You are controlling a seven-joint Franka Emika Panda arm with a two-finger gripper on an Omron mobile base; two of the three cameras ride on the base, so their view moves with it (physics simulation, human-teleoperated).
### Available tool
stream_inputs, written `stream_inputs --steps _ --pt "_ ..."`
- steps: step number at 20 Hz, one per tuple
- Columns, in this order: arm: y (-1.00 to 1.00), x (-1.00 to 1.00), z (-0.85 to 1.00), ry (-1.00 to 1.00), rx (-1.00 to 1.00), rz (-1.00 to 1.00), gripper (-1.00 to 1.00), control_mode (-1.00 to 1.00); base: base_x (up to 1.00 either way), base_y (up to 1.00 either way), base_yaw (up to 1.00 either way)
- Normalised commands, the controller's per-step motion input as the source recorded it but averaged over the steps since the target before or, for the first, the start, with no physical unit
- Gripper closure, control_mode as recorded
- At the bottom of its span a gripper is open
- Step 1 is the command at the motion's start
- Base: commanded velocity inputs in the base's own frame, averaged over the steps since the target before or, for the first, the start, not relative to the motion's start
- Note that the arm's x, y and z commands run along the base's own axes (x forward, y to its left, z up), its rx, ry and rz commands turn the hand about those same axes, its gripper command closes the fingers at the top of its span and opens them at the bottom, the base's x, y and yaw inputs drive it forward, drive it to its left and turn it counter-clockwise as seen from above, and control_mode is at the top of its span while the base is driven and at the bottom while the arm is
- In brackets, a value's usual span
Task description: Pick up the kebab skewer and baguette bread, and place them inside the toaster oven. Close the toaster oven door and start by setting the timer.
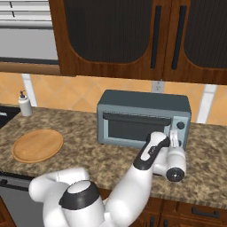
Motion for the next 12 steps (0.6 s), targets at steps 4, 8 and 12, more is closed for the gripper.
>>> stream_inputs --steps 4,8,12 --pt "-0.23 0.21 -0.09 0.0 0.0 0.0 -1.0 -1.0 0.0 0.0 0.0" --pt "-0.15 0.26 -0.15 0.0 0.0 0.0 -1.0 -1.0 0.0 0.0 0.0" --pt "0.0 0.18 -0.1 0.0 0.0 0.0 -1.0 -1.0 0.0 0.0 0.0"
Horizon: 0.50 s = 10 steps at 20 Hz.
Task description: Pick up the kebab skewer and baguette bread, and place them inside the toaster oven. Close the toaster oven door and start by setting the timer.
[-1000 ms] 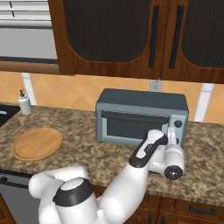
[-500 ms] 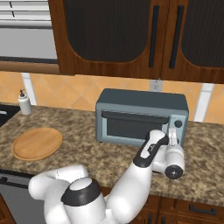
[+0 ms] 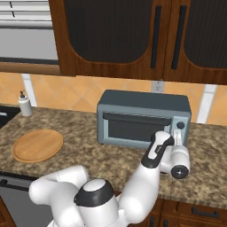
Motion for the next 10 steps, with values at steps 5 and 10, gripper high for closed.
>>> stream_inputs --steps 5,10 --pt "0.0 0.14 -0.04 0.0 0.0 0.0 -1.0 -1.0 0.0 0.0 0.0" --pt "0.0 0.13 0.0 0.0 0.0 0.0 -1.0 -1.0 0.0 0.0 0.0"
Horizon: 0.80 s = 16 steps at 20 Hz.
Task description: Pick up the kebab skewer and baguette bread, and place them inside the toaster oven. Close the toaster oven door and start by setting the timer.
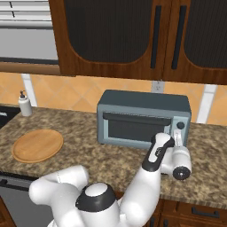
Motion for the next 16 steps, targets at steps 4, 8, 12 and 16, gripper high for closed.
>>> stream_inputs --steps 4,8,12,16 --pt "0.0 0.01 0.0 0.0 0.0 0.0 -1.0 -1.0 0.0 0.0 0.0" --pt "0.0 0.06 0.0 0.0 0.01 0.0 -1.0 -1.0 0.0 0.0 0.0" --pt "0.08 0.07 0.0 0.0 0.0 0.0 -1.0 -1.0 0.0 0.0 0.0" --pt "0.1 0.03 0.0 0.0 0.01 0.0 -1.0 -1.0 0.0 0.0 0.0"
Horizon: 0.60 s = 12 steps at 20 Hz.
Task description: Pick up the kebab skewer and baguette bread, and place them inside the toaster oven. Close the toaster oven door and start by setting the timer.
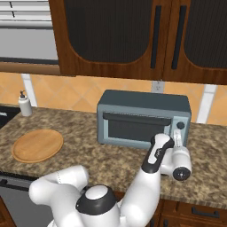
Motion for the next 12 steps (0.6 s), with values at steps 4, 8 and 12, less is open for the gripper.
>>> stream_inputs --steps 4,8,12 --pt "0.05 0.01 -0.02 0.0 0.04 0.0 -1.0 -1.0 0.0 0.0 0.0" --pt "0.01 0.12 -0.01 0.0 0.03 0.0 -1.0 -1.0 0.0 0.0 0.0" --pt "0.0 0.36 -0.03 -0.01 0.01 0.0 -1.0 -1.0 0.0 0.0 0.0"
